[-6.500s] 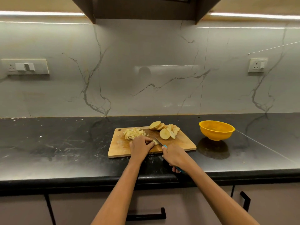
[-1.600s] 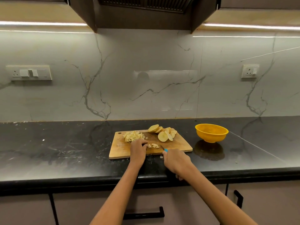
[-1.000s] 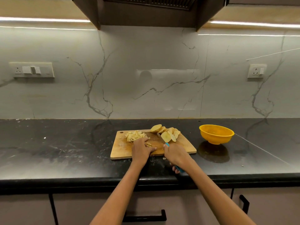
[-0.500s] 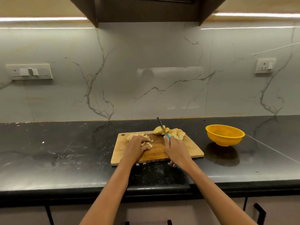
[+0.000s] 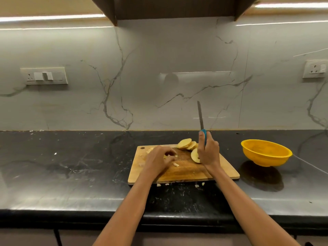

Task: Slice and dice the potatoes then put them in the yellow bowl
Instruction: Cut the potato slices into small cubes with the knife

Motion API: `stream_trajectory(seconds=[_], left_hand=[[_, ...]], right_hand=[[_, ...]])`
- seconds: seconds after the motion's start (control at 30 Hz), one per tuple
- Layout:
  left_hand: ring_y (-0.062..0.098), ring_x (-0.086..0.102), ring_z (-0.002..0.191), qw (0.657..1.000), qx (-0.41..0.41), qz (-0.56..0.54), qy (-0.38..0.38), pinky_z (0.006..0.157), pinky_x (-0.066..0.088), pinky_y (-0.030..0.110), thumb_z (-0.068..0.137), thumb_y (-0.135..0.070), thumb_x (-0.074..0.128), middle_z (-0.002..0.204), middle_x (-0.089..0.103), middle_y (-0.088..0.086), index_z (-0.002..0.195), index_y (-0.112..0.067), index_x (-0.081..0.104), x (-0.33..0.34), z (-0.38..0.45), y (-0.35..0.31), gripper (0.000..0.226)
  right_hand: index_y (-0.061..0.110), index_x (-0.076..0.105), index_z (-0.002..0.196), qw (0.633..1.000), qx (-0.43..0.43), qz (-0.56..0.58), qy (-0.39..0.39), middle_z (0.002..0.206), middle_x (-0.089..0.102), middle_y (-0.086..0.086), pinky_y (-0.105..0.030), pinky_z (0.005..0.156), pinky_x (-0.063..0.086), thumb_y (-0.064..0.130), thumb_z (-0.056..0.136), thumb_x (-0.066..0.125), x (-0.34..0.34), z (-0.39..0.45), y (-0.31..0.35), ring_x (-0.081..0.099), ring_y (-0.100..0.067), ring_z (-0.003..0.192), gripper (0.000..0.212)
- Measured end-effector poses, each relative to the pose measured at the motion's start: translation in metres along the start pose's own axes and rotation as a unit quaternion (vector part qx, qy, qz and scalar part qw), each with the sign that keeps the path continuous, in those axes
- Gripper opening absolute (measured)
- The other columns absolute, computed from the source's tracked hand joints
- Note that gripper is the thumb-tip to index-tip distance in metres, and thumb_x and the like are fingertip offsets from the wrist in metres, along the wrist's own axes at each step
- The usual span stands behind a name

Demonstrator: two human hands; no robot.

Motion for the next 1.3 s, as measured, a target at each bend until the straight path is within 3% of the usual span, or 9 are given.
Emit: stream_trajectory(seconds=[0.1,0.33,0.5,0.67,0.77,1.03,1.2,1.3], left_hand=[[0.011,0.058,0.095,0.998,0.012,0.015,0.067,0.085,0.046,0.026,0.081,-0.035,0.069,0.098,0.07,-0.004,0.095,-0.02,0.074,0.008,0.003,-0.002,0.02],[0.013,0.047,0.108,0.991,-0.011,0.135,-0.02,0.096,0.033,0.03,0.09,-0.023,0.06,0.113,0.064,-0.004,0.1,-0.022,0.07,0.003,0.008,0.012,0.015],[0.013,0.045,0.108,0.986,-0.058,0.158,-0.015,0.094,0.031,0.032,0.088,-0.035,0.06,0.113,0.062,-0.006,0.099,-0.021,0.069,0.002,0.008,0.015,0.02],[0.015,0.049,0.106,0.986,-0.08,0.12,-0.084,0.095,0.031,0.033,0.094,-0.011,0.05,0.112,0.064,-0.002,0.101,-0.019,0.068,0.0,0.01,0.012,0.021],[0.016,0.055,0.099,0.989,-0.084,0.078,-0.099,0.092,0.041,0.034,0.091,0.001,0.049,0.106,0.067,0.001,0.099,-0.018,0.07,0.002,0.015,0.01,0.029],[0.018,0.052,0.104,0.98,-0.072,0.114,-0.149,0.091,0.035,0.03,0.092,0.0,0.05,0.114,0.065,0.002,0.11,-0.015,0.067,0.017,0.052,0.003,0.03],[0.02,0.051,0.111,0.994,-0.039,0.028,-0.096,0.089,0.043,0.028,0.094,-0.008,0.051,0.118,0.062,0.008,0.118,-0.01,0.063,0.042,0.082,-0.003,0.027],[0.022,0.042,0.127,0.999,-0.041,0.018,-0.001,0.103,0.035,0.031,0.093,-0.018,0.055,0.135,0.051,0.007,0.133,-0.013,0.049,0.06,0.093,-0.003,0.041]], right_hand=[[0.012,0.05,0.088,1.0,0.011,0.005,-0.02,0.056,0.046,0.007,-0.02,0.041,0.042,0.026,0.1,0.041,0.0,0.006,-0.008,0.049,-0.014,0.044,0.021],[0.006,0.054,0.087,0.998,0.019,0.014,-0.051,0.057,0.044,0.011,-0.011,0.046,0.041,0.025,0.099,0.046,-0.003,0.012,-0.016,0.044,-0.006,0.046,0.024],[0.003,0.056,0.09,0.997,0.032,0.021,-0.067,0.058,0.045,0.01,-0.01,0.046,0.041,0.025,0.1,0.044,-0.003,0.014,-0.02,0.045,-0.007,0.047,0.027],[0.002,0.057,0.089,0.996,0.04,0.005,-0.082,0.057,0.043,0.01,-0.012,0.043,0.037,0.03,0.099,0.045,-0.005,0.017,-0.024,0.044,-0.005,0.046,0.032],[0.005,0.056,0.086,0.994,0.045,-0.027,-0.094,0.057,0.041,0.01,-0.011,0.047,0.03,0.036,0.096,0.049,-0.008,0.021,-0.028,0.042,-0.004,0.047,0.034],[0.002,0.059,0.094,0.993,0.048,-0.043,-0.102,0.064,0.052,-0.001,-0.012,0.049,0.034,0.036,0.096,0.05,-0.001,0.039,-0.043,0.046,-0.007,0.051,0.035],[0.002,0.059,0.093,0.994,0.002,-0.055,-0.09,0.062,0.051,0.001,-0.011,0.047,0.032,0.035,0.096,0.051,0.005,0.05,-0.046,0.048,-0.01,0.05,0.035],[0.002,0.059,0.093,0.994,-0.019,-0.071,-0.077,0.063,0.05,0.004,-0.01,0.047,0.029,0.035,0.095,0.053,0.007,0.052,-0.048,0.046,-0.008,0.049,0.033]])
Point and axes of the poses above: each hand's wrist, its own z-axis towards the middle knuckle, its own x-axis out of the palm, y = z × x, the point moved 3 cm from there along z, towards the middle knuckle
